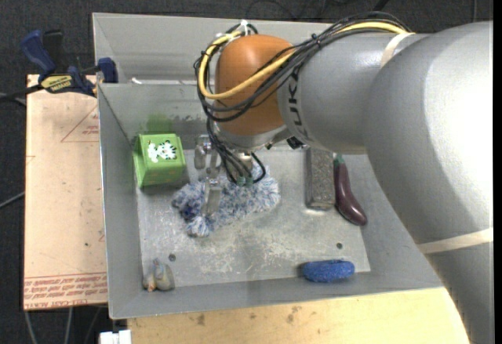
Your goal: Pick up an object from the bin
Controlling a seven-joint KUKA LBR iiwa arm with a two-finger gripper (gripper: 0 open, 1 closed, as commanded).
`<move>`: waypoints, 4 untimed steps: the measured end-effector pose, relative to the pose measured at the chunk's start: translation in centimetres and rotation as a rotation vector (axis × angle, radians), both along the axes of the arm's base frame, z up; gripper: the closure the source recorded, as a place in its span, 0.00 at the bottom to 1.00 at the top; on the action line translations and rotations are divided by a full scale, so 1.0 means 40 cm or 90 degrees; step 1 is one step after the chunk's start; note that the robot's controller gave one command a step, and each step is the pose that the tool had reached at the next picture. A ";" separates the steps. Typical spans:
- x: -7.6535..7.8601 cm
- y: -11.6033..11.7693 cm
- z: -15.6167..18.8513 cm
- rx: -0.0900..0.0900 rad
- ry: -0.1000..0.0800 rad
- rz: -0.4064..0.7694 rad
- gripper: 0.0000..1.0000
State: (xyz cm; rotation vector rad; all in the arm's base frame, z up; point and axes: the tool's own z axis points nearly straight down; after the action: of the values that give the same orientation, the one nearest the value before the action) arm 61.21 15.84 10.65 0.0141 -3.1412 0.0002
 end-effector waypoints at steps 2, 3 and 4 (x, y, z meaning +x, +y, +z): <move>0.000 -0.059 -0.084 0.002 0.000 -0.065 1.00; 0.000 -0.059 -0.084 0.002 0.000 -0.065 1.00; 0.021 -0.117 0.233 0.001 -0.002 -0.048 1.00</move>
Offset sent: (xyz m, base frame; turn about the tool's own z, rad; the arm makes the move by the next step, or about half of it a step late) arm -0.0005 -0.0248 -0.0347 0.1023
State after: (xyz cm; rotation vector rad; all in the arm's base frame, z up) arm 62.07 11.15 19.97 -0.1042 -3.1425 -0.0020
